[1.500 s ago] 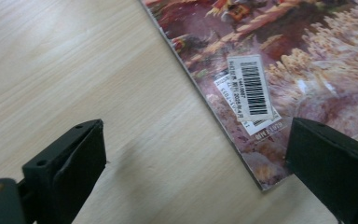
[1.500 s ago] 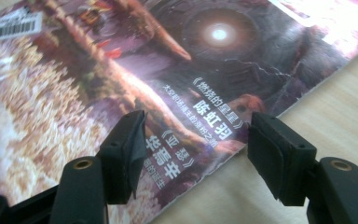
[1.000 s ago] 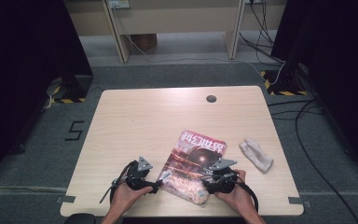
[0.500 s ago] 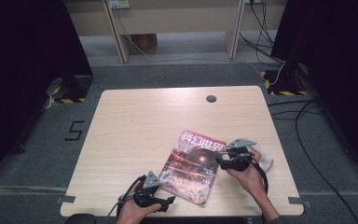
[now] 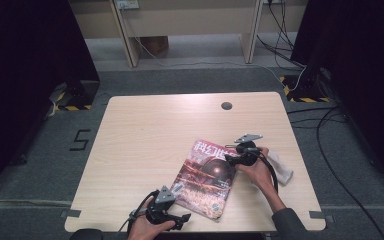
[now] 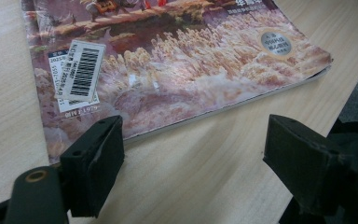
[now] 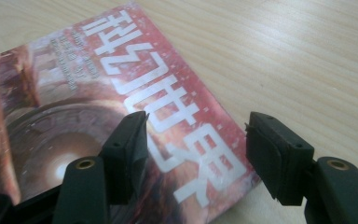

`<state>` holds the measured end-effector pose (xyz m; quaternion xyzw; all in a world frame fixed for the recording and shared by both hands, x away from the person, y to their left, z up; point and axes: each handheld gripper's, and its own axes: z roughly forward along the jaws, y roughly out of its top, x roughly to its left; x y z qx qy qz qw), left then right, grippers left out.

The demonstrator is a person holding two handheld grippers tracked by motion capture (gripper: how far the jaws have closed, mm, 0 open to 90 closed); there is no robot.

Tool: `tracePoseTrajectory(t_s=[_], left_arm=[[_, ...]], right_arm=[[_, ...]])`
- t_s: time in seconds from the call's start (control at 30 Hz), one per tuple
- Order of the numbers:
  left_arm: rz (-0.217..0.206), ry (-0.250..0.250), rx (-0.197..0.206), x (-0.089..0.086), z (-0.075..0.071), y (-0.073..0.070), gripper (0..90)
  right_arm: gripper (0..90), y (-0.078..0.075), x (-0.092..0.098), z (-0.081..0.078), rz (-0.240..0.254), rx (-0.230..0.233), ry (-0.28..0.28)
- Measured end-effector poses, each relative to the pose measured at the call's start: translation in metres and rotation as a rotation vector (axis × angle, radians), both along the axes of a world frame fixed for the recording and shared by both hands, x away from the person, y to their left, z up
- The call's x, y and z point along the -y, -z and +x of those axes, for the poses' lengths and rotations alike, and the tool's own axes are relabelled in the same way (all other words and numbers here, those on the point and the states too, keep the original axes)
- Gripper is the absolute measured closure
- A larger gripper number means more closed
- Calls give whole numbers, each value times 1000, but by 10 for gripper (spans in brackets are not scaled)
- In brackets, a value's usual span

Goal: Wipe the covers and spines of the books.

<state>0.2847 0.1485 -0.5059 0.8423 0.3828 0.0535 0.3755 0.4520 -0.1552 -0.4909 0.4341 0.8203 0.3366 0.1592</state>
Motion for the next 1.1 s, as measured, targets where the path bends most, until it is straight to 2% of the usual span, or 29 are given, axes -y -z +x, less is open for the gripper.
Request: tracePoseTrajectory(t_s=[0.13,0.27,0.47,0.6,0.73,0.83,0.97,1.0,1.03,1.1], left_arm=[[-12,-5,0,-1,2,0,205],[-8,-7,1,-1,3,0,208],[-6,-30,3,-6,10,0,208],[-12,-47,-1,-10,16,0,214],[-6,-42,0,-9,16,0,214],[-4,-42,2,-9,17,0,209],[-2,-38,2,-10,18,0,217],[-2,-39,1,-9,18,0,216],[-3,-39,0,-10,18,0,216],[-1,-38,0,-10,19,0,217]], right_arm=[[386,8,-2,9,5,-21,-5],[375,9,-1,10,20,-22,-19],[366,8,-1,3,-18,-24,-65],[394,7,0,2,-27,-21,-59],[384,9,3,8,9,-17,-30],[378,8,2,8,-20,-13,-50],[387,8,3,11,-26,0,-37],[387,9,4,13,-21,-18,-34],[382,10,5,14,8,-41,-26],[381,12,7,15,29,-56,-17]])
